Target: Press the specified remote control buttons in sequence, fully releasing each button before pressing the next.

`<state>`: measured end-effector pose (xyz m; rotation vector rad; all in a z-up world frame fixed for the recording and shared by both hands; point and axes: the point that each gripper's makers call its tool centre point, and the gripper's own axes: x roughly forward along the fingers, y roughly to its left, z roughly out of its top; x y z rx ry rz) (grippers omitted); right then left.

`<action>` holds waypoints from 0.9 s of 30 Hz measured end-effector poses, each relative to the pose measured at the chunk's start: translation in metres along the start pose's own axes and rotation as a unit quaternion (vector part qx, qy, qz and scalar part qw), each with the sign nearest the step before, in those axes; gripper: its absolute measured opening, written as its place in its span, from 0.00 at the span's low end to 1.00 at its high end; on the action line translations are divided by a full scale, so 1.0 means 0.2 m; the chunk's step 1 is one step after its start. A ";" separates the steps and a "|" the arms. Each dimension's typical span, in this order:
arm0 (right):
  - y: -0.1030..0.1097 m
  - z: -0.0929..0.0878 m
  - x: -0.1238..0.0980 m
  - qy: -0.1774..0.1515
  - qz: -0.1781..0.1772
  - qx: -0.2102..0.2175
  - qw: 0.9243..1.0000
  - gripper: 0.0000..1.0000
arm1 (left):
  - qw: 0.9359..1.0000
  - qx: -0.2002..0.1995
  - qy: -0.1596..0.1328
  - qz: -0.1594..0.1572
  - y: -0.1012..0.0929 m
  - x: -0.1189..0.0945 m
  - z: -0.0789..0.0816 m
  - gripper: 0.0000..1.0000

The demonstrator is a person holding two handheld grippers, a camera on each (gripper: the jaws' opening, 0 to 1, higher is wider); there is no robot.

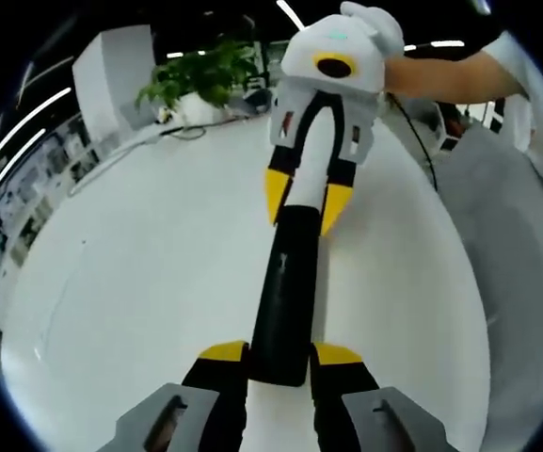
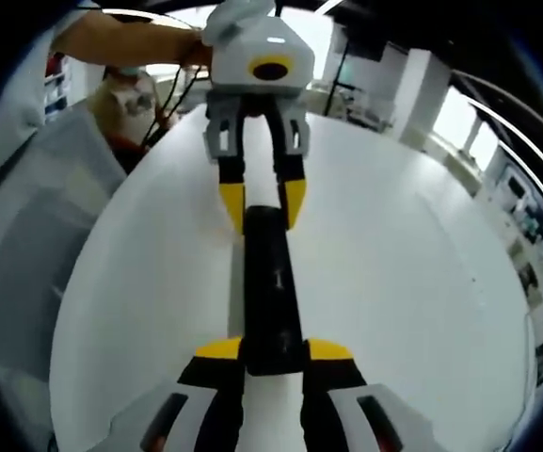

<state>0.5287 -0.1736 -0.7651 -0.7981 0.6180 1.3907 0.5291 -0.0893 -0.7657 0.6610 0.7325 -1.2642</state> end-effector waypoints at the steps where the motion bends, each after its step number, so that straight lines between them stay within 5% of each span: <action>1: 0.01 -0.01 0.01 0.003 0.001 -0.006 1.000 0.19 | 1.000 0.002 0.002 -0.004 -0.01 0.00 0.00 0.24; 27: 0.05 -0.05 0.06 0.020 0.020 -0.011 1.000 0.19 | 1.000 0.005 0.007 -0.010 -0.06 0.04 -0.05 0.24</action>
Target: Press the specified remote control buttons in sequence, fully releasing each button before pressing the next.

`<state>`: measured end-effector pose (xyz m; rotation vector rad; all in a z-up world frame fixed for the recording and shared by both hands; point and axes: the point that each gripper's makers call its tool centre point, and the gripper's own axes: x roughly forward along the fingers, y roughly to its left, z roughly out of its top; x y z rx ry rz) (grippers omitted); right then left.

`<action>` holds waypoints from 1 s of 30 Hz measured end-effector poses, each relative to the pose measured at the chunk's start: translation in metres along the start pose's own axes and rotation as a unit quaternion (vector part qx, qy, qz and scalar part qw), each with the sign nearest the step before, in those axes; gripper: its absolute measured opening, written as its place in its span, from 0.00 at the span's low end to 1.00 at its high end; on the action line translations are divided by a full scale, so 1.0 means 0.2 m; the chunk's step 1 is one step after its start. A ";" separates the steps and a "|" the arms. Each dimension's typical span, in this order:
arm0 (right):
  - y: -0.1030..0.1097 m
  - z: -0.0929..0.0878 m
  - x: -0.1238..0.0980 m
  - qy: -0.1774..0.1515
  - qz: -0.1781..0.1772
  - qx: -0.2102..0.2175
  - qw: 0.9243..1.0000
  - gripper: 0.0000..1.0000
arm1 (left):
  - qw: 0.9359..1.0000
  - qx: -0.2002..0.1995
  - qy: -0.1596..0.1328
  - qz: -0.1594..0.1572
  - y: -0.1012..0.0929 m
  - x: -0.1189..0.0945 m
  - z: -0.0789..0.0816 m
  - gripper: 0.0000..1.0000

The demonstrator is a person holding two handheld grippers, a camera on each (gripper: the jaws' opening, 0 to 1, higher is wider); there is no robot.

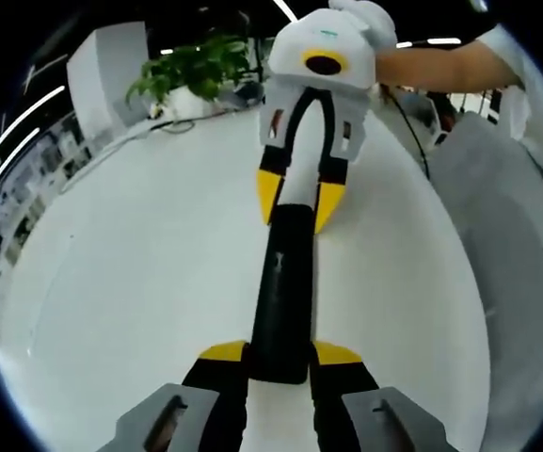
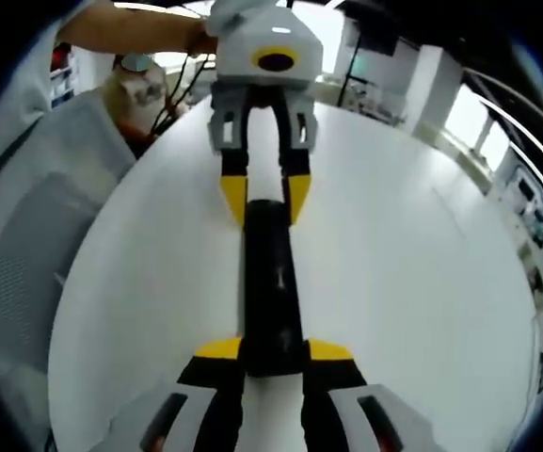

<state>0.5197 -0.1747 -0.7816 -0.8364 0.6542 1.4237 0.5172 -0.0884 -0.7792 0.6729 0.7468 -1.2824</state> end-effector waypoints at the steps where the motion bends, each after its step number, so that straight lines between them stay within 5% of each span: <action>1: 0.00 0.00 0.00 0.000 -0.001 -0.001 1.000 0.19 | 1.000 0.000 -0.001 0.000 0.00 0.00 0.00 0.24; 30: 0.00 0.00 0.01 0.008 0.014 0.010 1.000 0.21 | 1.000 0.002 -0.014 -0.004 0.00 -0.01 0.00 0.24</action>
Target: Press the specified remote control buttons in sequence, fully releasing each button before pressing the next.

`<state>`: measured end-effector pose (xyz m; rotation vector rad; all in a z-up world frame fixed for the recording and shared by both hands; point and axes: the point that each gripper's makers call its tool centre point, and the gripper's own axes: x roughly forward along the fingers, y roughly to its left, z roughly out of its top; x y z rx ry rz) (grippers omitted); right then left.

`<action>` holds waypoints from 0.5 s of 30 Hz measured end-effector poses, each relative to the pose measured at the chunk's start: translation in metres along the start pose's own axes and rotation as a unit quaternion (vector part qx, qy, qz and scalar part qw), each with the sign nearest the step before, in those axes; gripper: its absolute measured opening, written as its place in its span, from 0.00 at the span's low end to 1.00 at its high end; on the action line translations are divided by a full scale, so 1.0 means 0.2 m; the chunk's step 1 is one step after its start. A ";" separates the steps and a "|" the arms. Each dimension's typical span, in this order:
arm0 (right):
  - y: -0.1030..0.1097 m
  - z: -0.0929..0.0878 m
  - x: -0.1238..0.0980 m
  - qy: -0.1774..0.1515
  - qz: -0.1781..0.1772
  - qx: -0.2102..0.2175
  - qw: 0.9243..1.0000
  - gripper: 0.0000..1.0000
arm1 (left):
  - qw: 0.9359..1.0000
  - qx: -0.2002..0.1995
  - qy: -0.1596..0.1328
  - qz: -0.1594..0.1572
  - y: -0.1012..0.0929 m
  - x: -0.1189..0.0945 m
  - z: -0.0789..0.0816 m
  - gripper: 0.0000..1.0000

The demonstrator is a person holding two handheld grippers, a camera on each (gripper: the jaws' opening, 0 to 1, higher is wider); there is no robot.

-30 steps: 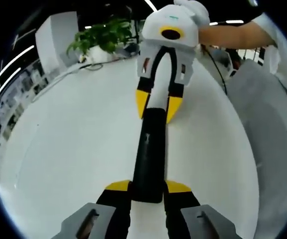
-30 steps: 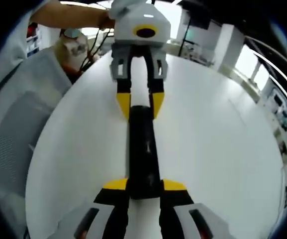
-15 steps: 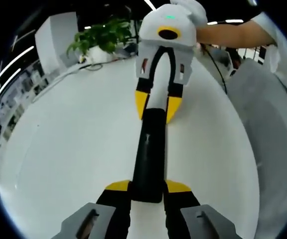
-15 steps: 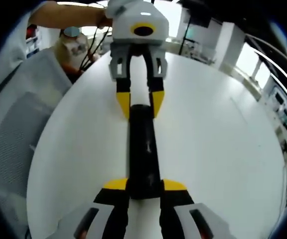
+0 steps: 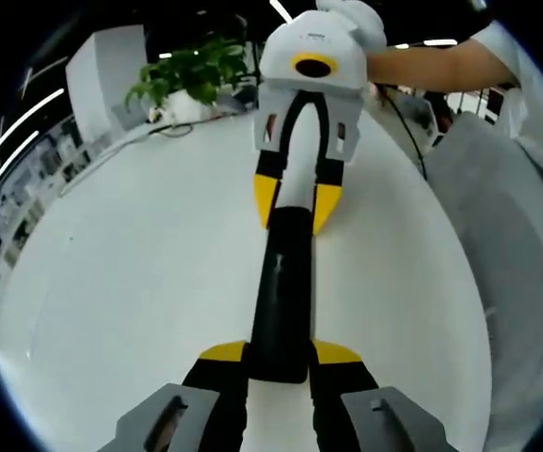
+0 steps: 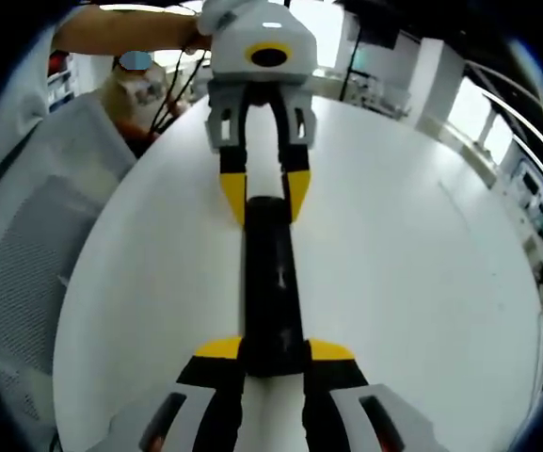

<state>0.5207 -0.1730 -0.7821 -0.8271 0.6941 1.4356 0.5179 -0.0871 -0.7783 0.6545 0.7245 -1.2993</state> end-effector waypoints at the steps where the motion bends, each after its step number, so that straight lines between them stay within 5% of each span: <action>1: 0.00 0.00 0.00 0.000 0.000 0.000 1.000 0.21 | 1.000 0.000 -0.001 0.000 0.00 0.00 0.00 0.24; 15: 0.00 0.00 0.00 -0.006 -0.005 0.009 1.000 0.21 | 1.000 0.003 -0.016 0.001 0.00 0.00 0.00 0.24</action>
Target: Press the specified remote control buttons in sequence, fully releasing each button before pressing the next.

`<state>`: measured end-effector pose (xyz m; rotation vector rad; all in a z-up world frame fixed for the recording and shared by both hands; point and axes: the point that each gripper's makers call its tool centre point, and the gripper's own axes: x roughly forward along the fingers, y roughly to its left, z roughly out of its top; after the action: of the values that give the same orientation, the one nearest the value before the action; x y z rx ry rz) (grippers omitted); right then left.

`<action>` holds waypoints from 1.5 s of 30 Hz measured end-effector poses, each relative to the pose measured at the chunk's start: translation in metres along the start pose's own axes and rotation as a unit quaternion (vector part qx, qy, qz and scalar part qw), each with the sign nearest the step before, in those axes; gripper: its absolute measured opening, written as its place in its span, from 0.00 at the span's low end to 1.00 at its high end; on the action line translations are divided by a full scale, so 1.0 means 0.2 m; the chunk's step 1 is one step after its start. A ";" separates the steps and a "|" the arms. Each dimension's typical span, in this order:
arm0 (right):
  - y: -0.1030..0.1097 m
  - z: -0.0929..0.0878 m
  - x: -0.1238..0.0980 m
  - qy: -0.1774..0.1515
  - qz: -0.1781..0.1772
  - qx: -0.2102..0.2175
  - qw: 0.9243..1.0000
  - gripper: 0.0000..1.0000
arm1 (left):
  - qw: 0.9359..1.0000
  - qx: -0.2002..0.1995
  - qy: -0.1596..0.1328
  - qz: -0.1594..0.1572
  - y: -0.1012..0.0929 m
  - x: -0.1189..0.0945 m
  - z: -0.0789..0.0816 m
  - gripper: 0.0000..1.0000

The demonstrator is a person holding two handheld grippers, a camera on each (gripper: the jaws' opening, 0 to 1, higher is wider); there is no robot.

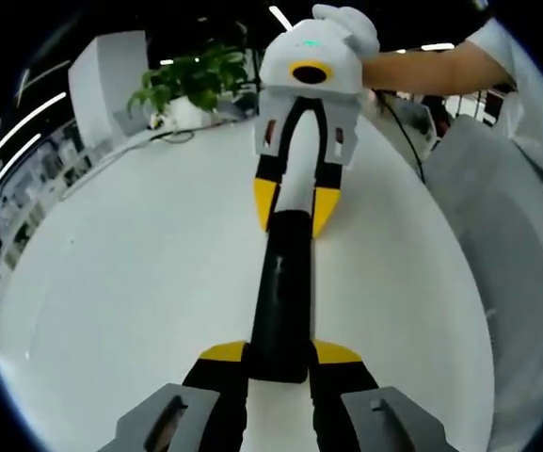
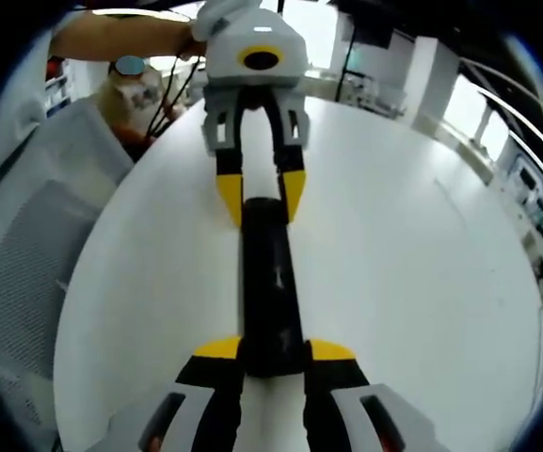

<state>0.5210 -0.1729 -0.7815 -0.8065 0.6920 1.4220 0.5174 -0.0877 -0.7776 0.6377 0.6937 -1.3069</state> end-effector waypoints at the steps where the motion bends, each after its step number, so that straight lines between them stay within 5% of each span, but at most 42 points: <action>1: 0.00 0.00 0.00 0.000 -0.001 0.000 1.000 0.21 | 1.000 0.000 0.000 0.000 0.00 0.00 0.00 0.24; 25: -0.03 0.01 -0.13 0.015 -0.033 -0.021 0.999 0.27 | 1.000 0.004 0.016 0.001 0.00 0.00 0.01 0.24; 45: -0.03 0.01 -0.16 0.037 -0.039 -0.033 0.998 0.09 | 1.000 0.007 0.021 0.001 0.00 0.01 0.00 0.24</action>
<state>0.5261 -0.1890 -0.7535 -0.9328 0.6657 1.3558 0.5177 -0.0886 -0.7782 0.6772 0.7187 -1.3007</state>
